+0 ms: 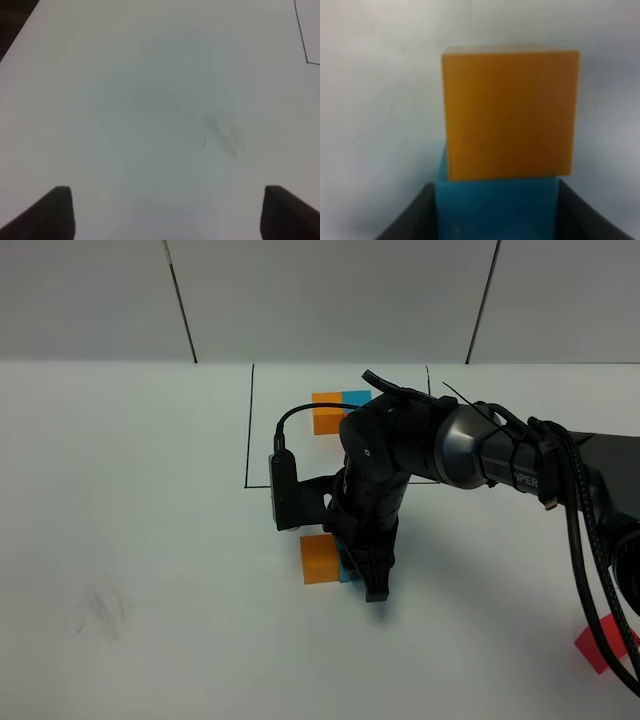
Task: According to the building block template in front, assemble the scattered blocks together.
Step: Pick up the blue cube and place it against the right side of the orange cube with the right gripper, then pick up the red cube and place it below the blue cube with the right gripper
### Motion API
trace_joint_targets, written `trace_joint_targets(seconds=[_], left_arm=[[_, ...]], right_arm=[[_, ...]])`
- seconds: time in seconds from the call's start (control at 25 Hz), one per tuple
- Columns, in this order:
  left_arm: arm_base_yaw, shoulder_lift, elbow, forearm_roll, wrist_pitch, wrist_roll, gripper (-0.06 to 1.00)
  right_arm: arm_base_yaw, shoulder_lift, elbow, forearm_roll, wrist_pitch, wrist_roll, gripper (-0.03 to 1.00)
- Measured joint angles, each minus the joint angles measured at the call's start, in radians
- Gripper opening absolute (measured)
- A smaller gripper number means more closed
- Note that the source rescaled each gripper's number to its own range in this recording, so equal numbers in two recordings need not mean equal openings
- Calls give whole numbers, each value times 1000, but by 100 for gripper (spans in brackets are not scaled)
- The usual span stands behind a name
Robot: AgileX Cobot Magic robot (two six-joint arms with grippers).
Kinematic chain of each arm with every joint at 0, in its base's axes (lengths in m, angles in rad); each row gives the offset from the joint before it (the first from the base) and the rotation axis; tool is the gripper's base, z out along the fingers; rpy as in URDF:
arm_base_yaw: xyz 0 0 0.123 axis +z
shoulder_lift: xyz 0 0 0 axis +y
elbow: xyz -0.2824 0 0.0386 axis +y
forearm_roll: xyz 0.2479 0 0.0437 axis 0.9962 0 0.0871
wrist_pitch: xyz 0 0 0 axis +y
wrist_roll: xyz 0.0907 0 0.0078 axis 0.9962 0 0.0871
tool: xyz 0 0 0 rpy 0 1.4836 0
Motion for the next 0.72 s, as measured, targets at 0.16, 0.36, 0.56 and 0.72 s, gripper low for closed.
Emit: trace_joint_targets(seconds=[0.16, 0.36, 0.56, 0.72], left_arm=[[0, 0, 0, 0, 0, 0, 65], [0, 0, 0, 0, 0, 0, 65], [0, 0, 0, 0, 0, 0, 65], [0, 0, 0, 0, 0, 0, 65]], right_arm=[[0, 0, -1, -9, 2, -3, 25], [0, 0, -1, -11, 8, -2, 31], [-1, -17, -1, -30, 17, 86, 83], [-34, -75, -1, -53, 87, 285, 98]])
